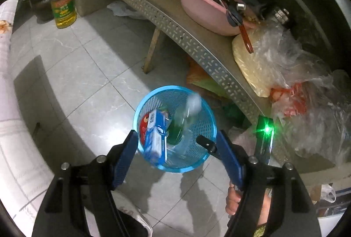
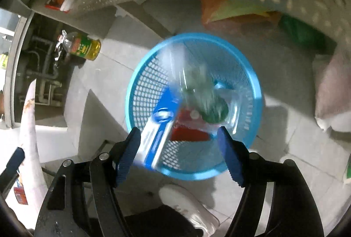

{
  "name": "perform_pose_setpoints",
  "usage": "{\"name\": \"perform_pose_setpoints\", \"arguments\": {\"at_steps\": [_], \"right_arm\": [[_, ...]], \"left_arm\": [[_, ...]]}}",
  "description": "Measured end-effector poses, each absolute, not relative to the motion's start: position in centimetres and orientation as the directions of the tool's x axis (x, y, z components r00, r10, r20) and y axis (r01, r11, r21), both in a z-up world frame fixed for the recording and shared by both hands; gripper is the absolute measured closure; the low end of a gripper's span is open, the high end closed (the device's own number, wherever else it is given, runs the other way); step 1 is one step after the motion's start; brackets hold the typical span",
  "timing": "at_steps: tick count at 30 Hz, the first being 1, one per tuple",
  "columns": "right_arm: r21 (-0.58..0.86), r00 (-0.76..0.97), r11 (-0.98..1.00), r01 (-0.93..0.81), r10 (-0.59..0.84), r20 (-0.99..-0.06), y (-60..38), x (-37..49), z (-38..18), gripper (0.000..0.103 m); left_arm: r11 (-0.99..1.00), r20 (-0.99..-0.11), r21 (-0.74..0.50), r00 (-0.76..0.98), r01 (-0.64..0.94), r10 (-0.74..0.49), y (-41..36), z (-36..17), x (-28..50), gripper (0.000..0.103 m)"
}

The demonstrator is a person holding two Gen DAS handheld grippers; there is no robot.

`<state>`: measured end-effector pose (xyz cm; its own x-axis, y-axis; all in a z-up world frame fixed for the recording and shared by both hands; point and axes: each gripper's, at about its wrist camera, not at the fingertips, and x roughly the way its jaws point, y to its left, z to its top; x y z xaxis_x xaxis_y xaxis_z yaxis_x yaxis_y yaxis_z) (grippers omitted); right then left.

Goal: Collect trash
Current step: 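Open both grippers to drop the bottle and toothpaste box into the basket, then grasp the red drink can by its body with the right gripper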

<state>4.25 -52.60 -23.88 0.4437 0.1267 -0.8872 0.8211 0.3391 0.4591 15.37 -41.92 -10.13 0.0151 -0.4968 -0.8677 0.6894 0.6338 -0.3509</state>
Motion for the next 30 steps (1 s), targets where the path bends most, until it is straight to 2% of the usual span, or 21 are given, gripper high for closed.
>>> {"name": "perform_pose_setpoints", "arguments": {"at_steps": [6, 14, 18, 24, 30], "right_arm": [[0.453, 0.451, 0.362, 0.815, 0.095, -0.887, -51.7, 2.3, -21.8, 0.034], [0.44, 0.466, 0.438, 0.784, 0.053, -0.883, -49.7, 0.5, -18.5, 0.034], [0.446, 0.502, 0.505, 0.739, 0.031, -0.865, -47.9, 0.7, -15.5, 0.027], [0.455, 0.609, 0.688, 0.566, 0.023, -0.793, -43.2, 4.6, -7.8, 0.022], [0.455, 0.726, 0.849, 0.27, 0.131, -0.675, -36.1, 11.3, -0.4, 0.012]], "left_arm": [[0.63, -0.841, -0.385, 0.025, 0.674, -0.54, -38.8, -8.2, 14.8, 0.032], [0.591, -0.764, -0.44, 0.064, 0.676, -0.643, -31.2, -2.9, 13.2, 0.031], [0.587, -0.714, -0.428, 0.142, 0.688, -0.686, -25.3, -0.3, 11.9, 0.026], [0.686, -0.67, -0.359, 0.337, 0.634, -0.662, -14.1, 1.5, 11.3, 0.023], [0.833, -0.651, -0.331, 0.532, 0.443, -0.542, -2.3, 1.3, 12.3, 0.022]]}}
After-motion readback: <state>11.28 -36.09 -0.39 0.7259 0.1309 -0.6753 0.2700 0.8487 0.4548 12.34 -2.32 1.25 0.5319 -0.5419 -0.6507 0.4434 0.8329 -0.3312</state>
